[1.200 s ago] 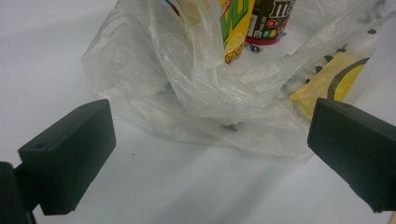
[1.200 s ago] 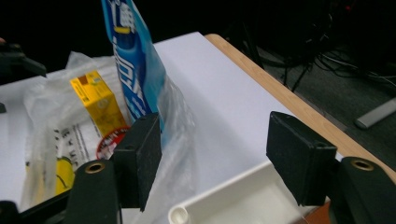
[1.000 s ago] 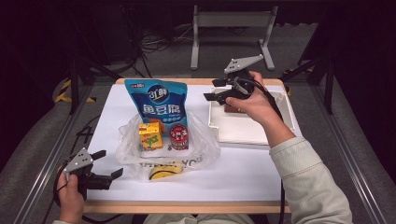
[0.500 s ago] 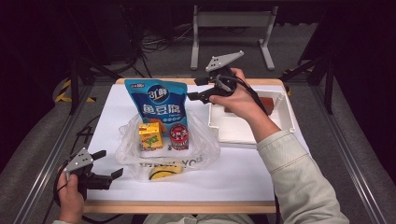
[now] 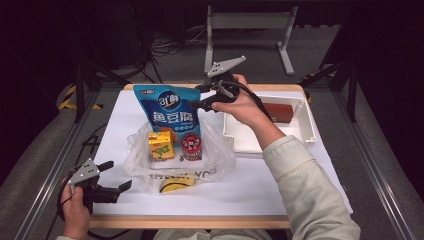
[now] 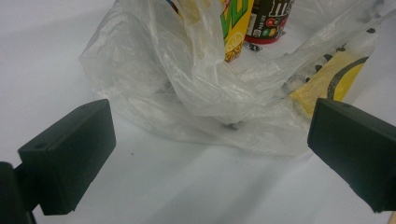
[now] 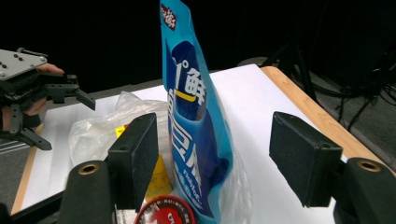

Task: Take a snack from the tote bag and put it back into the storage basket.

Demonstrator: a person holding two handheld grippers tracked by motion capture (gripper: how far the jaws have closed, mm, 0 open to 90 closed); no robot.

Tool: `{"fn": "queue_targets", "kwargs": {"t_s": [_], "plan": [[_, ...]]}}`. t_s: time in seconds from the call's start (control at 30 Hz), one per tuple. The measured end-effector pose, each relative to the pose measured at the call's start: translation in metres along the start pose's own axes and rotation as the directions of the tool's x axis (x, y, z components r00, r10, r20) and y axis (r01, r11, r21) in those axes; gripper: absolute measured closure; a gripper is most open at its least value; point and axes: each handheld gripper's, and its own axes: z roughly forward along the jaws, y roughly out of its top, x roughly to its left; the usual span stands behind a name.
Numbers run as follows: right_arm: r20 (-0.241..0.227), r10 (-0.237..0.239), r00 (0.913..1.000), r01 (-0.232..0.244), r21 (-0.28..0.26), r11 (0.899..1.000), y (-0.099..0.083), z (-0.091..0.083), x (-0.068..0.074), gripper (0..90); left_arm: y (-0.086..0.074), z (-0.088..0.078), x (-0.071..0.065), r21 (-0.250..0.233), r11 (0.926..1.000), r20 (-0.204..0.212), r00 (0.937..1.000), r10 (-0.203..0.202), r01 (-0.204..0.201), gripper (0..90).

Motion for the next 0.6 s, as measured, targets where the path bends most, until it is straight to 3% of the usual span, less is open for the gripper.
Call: {"fn": "queue_targets", "kwargs": {"t_s": [0.6], "plan": [[-0.060,0.011,0.9981,-0.013,-0.032,0.999,-0.012,0.039,-0.003,32.5,0.000,0.000,0.000,-0.002,1.0000,0.000,1.0000,0.001,-0.001,1.5]]}}
